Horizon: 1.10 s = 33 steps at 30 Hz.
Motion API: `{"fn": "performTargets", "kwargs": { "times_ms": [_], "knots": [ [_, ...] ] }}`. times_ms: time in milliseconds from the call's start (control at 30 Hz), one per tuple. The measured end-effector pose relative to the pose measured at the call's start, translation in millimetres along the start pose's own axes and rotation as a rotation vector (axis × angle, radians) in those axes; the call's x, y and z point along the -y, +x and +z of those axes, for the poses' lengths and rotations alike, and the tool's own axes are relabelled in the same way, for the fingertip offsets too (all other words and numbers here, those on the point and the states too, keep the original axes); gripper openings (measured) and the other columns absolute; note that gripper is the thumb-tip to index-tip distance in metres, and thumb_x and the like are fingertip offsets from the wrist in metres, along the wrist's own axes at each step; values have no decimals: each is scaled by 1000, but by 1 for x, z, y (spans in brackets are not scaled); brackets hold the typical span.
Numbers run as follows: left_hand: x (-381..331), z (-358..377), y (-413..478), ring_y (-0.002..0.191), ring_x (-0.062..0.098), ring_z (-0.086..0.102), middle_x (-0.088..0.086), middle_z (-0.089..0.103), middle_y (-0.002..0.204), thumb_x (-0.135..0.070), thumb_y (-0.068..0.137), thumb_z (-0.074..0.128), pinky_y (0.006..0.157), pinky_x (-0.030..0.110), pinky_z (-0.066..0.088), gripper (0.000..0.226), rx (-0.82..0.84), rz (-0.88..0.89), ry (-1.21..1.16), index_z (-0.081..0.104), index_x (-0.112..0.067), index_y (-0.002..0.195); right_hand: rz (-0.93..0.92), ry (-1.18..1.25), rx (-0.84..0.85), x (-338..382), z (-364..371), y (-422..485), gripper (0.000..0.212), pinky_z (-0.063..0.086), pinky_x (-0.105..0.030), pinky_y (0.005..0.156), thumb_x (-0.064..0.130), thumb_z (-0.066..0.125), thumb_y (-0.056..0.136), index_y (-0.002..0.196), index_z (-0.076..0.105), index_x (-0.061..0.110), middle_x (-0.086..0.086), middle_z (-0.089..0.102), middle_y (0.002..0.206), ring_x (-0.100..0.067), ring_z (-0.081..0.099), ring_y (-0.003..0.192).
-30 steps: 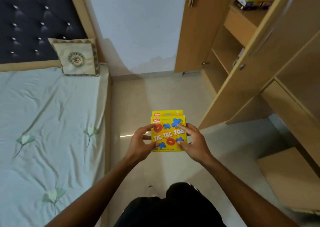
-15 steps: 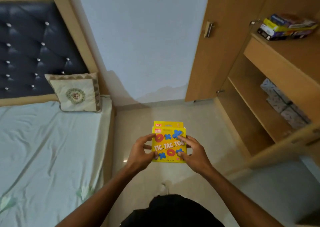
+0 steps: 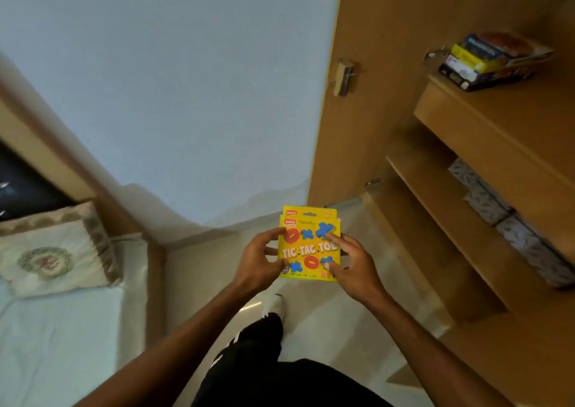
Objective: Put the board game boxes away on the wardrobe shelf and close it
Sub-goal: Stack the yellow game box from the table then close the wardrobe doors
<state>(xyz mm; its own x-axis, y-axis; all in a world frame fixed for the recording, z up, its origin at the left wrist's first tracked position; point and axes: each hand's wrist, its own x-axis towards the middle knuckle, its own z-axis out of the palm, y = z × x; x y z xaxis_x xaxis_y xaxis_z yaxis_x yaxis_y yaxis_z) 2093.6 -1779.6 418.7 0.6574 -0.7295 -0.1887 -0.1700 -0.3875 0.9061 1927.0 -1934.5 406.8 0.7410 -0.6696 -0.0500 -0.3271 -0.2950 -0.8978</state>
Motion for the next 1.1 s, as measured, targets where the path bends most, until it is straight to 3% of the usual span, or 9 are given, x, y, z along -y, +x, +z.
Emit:
{"fn": "performTargets", "kwargs": {
  "times_ms": [200, 300, 433, 600, 700, 800, 900, 1000, 1100],
  "knots": [
    [-58, 34, 148, 98, 18, 64, 1, 53, 131, 3, 74, 74, 54, 21, 57, 66, 233, 92, 24, 56, -28, 129, 69, 30, -244, -9, -59, 90, 61, 51, -12, 81, 0, 76, 74, 124, 59, 31, 16, 54, 121, 13, 56, 102],
    [-92, 63, 207, 97, 20, 66, 2, 54, 132, 5, 69, 74, 58, 30, 61, 69, 345, 163, 43, 57, -27, 128, 94, -1, -405, -22, -92, 120, 60, 50, -20, 91, -1, 76, 73, 125, 61, 26, 9, 58, 125, 0, 58, 110],
    [-141, 126, 279, 98, 21, 64, 2, 51, 134, 4, 69, 76, 61, 22, 59, 69, 496, 270, 77, 57, -24, 129, 139, 29, -582, -46, -151, 155, 60, 54, -28, 90, -1, 75, 73, 124, 62, 27, 7, 60, 124, -9, 62, 108],
    [-218, 224, 355, 90, 8, 59, -8, 52, 116, 12, 74, 72, 55, 14, 54, 63, 622, 318, 4, 54, -23, 123, 100, -52, -738, -81, -253, 212, 62, 50, -17, 90, -3, 75, 73, 121, 60, 33, 4, 54, 128, -9, 56, 117],
    [-269, 284, 403, 86, 8, 60, -6, 58, 107, 16, 75, 69, 55, 13, 53, 61, 628, 324, -38, 54, -13, 127, 79, -119, -785, -98, -326, 252, 52, 44, -23, 99, 8, 75, 74, 123, 63, 23, 2, 49, 131, -11, 48, 124],
    [-313, 326, 446, 95, 17, 64, 2, 60, 122, 8, 73, 75, 60, 19, 57, 65, 576, 391, -34, 55, -23, 126, 30, -179, -798, -102, -389, 290, 47, 40, -16, 101, 23, 69, 76, 122, 64, 23, 1, 46, 136, -3, 44, 126],
    [-355, 358, 489, 104, 23, 63, 3, 56, 129, -3, 72, 81, 63, 27, 60, 65, 542, 446, -40, 55, -32, 124, -33, -159, -800, -103, -445, 329, 42, 44, -11, 95, 15, 72, 79, 120, 65, 18, 0, 44, 137, 9, 45, 122],
    [-394, 379, 524, 105, 15, 61, -4, 54, 127, -8, 69, 85, 69, 28, 60, 65, 542, 523, -34, 56, -37, 119, -34, -224, -837, -106, -490, 370, 42, 31, 1, 96, 10, 76, 76, 117, 68, 15, 3, 44, 133, 8, 41, 120],
    [-422, 394, 559, 107, 1, 59, -6, 50, 130, 0, 65, 86, 73, 21, 57, 72, 616, 637, -63, 57, -22, 127, -70, -241, -856, -102, -528, 408, 42, 30, 0, 98, 12, 78, 75, 116, 68, 15, 8, 43, 129, 2, 41, 121]
  ]
}}
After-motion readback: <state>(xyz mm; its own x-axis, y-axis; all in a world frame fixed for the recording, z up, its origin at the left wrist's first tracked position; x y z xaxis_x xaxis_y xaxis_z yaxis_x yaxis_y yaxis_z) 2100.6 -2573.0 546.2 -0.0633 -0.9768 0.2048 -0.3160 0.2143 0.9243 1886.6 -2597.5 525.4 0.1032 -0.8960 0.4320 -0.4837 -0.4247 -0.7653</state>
